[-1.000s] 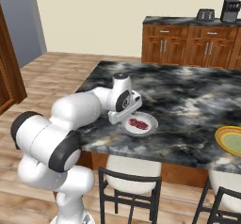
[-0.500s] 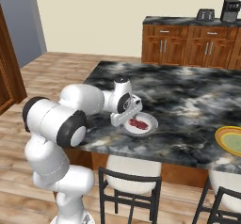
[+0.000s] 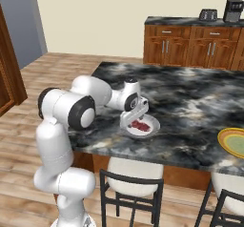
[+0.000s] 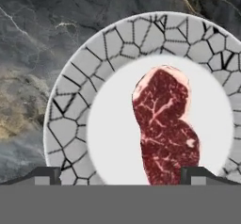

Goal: Transport the steak and potato to the fridge. Place the steak on the rack containing meat and place the potato on the rack containing the vegetable, ensuring meats and vegetables are on different racks.

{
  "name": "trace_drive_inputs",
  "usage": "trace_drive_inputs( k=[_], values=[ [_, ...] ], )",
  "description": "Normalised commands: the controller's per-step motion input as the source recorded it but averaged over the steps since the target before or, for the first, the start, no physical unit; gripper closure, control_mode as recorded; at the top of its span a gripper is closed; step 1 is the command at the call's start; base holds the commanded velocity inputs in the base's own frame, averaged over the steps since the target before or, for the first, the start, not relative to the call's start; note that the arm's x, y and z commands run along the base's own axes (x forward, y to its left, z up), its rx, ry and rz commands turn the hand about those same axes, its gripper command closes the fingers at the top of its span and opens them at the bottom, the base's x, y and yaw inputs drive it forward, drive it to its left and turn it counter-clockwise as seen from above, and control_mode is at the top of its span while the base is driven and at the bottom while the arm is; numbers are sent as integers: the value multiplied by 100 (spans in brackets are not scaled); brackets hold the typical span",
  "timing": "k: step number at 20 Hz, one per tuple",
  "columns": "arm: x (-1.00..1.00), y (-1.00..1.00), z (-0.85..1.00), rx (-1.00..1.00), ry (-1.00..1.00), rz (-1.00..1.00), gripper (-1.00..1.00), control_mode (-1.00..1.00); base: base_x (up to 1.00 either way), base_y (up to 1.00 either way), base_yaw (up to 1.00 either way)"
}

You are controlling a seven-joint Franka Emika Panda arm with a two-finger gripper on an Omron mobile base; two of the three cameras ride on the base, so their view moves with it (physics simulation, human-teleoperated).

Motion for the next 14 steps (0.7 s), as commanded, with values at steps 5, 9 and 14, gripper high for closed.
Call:
trace_drive_inputs(
  k=[5, 9, 14],
  values=[
    [26, -4, -31, 0, 5, 7, -100, -100, 0, 0, 0],
    [4, 0, -36, 0, 8, 4, -100, -100, 0, 0, 0],
    [11, 0, -25, 0, 2, 2, -100, -100, 0, 0, 0]
  ],
)
